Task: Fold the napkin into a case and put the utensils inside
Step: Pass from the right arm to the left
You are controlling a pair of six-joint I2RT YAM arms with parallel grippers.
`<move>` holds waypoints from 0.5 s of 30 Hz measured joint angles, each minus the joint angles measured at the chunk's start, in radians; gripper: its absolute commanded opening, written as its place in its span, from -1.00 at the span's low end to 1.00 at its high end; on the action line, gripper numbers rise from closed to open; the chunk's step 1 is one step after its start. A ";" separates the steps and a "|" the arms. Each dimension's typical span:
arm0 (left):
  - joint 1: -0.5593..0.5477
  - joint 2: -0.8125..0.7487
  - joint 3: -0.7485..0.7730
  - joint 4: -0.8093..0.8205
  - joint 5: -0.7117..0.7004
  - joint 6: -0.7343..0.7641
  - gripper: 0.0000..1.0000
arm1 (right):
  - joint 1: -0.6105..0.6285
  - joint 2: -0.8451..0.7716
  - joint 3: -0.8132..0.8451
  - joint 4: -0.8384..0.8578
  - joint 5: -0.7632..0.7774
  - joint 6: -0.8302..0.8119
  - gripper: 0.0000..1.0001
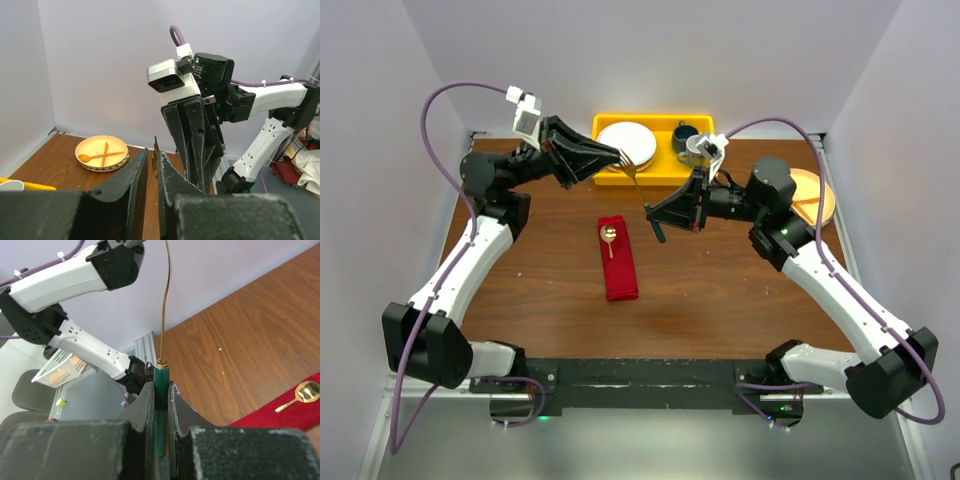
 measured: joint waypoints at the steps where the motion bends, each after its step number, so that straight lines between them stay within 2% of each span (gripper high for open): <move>1: 0.000 0.000 0.001 -0.003 -0.002 0.000 -0.71 | 0.002 0.000 0.000 -0.007 0.010 -0.002 -1.00; 4: -0.001 0.000 0.004 -0.021 -0.008 0.003 -0.82 | 0.004 0.001 -0.001 -0.024 0.019 -0.007 -1.00; 6: -0.001 0.000 0.004 -0.034 -0.011 0.006 -0.99 | 0.004 0.001 -0.002 -0.030 0.023 -0.010 -1.00; 9: -0.001 0.007 0.008 -0.053 -0.014 0.011 -1.00 | 0.005 0.001 -0.002 -0.036 0.030 -0.011 -1.00; 10: -0.001 0.011 0.014 -0.064 -0.015 0.015 -1.00 | 0.005 0.001 -0.002 -0.036 0.035 -0.010 -0.88; 11: -0.001 0.015 0.023 -0.082 -0.016 0.021 -1.00 | 0.004 0.002 -0.002 -0.036 0.038 -0.010 -0.50; 14: -0.002 0.024 0.045 -0.143 -0.016 0.045 -1.00 | 0.004 0.013 -0.002 -0.035 0.041 -0.010 0.23; 15: -0.001 0.029 0.053 -0.163 -0.017 0.055 -1.00 | 0.004 0.017 -0.002 -0.038 0.039 -0.010 0.61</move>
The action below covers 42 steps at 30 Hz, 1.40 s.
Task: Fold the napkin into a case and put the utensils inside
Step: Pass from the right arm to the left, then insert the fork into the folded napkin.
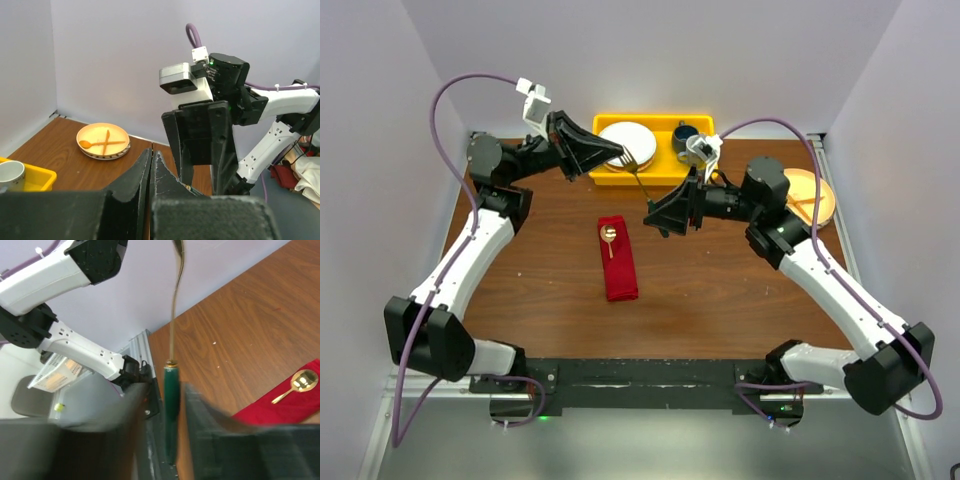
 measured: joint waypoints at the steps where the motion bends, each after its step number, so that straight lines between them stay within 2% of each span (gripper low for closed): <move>1: 0.000 0.008 0.010 -0.024 -0.001 0.011 -1.00 | 0.001 0.005 0.000 -0.004 -0.002 -0.002 0.70; 8: 0.050 0.151 0.126 -0.201 0.022 0.072 -1.00 | 0.002 0.029 0.005 -0.120 0.035 -0.122 0.89; 10: 0.079 0.221 0.176 -0.248 0.039 0.085 -1.00 | 0.002 0.034 0.010 -0.176 0.069 -0.196 0.97; 15: 0.150 0.374 0.230 -0.372 0.084 0.167 -1.00 | -0.003 0.051 0.017 -0.318 0.131 -0.450 0.97; 19: 0.176 0.492 0.327 -0.561 0.095 0.322 -1.00 | -0.007 0.057 -0.008 -0.403 0.121 -0.711 0.97; 28: 0.176 0.713 0.560 -0.985 0.088 0.739 -1.00 | 0.032 0.138 -0.131 -0.492 0.107 -1.117 0.94; 32: 0.176 0.785 0.582 -1.075 0.084 0.826 -1.00 | 0.101 0.154 -0.195 -0.489 0.134 -1.256 0.65; 33: 0.176 0.798 0.582 -1.085 0.084 0.836 -1.00 | 0.124 0.160 -0.203 -0.480 0.139 -1.282 0.50; 35: 0.176 0.820 0.582 -1.097 0.081 0.847 -1.00 | 0.173 0.169 -0.221 -0.439 0.154 -1.328 0.34; 36: 0.176 0.829 0.582 -1.099 0.080 0.848 -1.00 | 0.197 0.174 -0.232 -0.417 0.156 -1.352 0.18; 42: 0.177 0.861 0.582 -1.084 0.079 0.838 -1.00 | 0.313 0.188 -0.328 -0.285 0.164 -1.480 -0.40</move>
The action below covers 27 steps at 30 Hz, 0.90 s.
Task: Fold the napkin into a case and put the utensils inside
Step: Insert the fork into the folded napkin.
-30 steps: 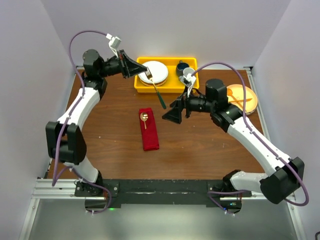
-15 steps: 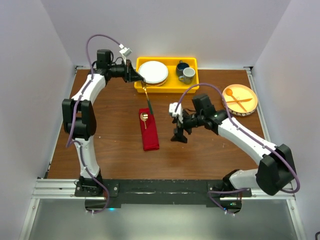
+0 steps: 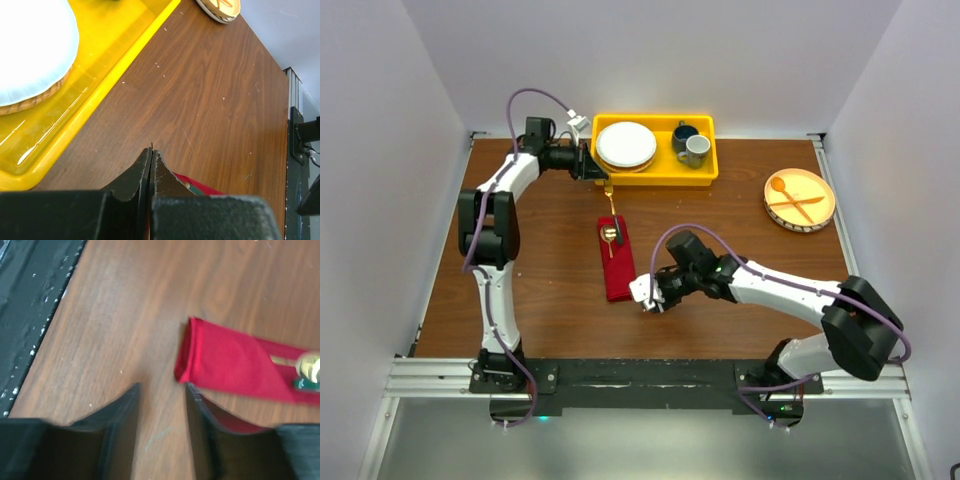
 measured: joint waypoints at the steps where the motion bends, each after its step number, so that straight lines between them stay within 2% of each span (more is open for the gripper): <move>1: 0.000 0.007 0.000 0.006 0.000 -0.003 -1.00 | 0.017 0.009 -0.014 0.023 0.002 -0.019 -0.55; 5: 0.001 0.040 0.000 0.046 0.001 -0.033 -1.00 | 0.069 0.067 -0.024 0.084 0.021 -0.073 -0.71; 15: 0.008 0.096 0.002 0.083 0.014 -0.079 -1.00 | 0.125 0.155 -0.085 0.211 0.071 -0.210 -0.76; 27: 0.020 0.107 0.040 0.108 0.035 -0.104 -1.00 | 0.126 0.248 -0.105 0.323 0.132 -0.273 -0.79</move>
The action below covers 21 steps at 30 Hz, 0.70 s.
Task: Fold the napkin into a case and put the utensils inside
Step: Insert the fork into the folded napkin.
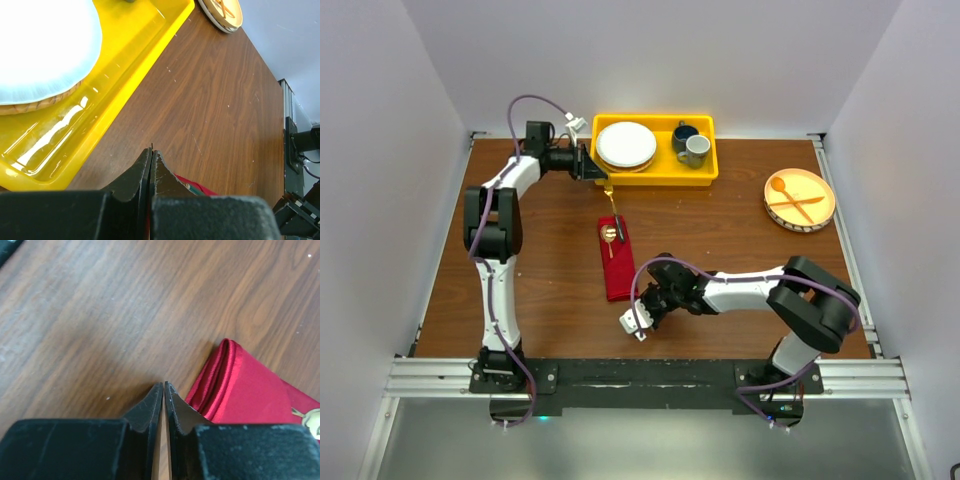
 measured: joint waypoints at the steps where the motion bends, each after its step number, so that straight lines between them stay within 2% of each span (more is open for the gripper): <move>1: 0.000 0.000 0.000 0.000 0.000 0.000 -1.00 | 0.000 0.004 0.000 0.010 0.003 -0.001 -0.80; 13: 0.000 0.020 -0.001 -0.038 0.006 0.031 -1.00 | 0.000 0.022 0.003 0.048 0.016 -0.006 -0.81; 21: -0.001 0.020 -0.061 -0.024 0.032 0.019 -1.00 | 0.001 0.054 0.031 0.061 0.019 -0.006 -0.81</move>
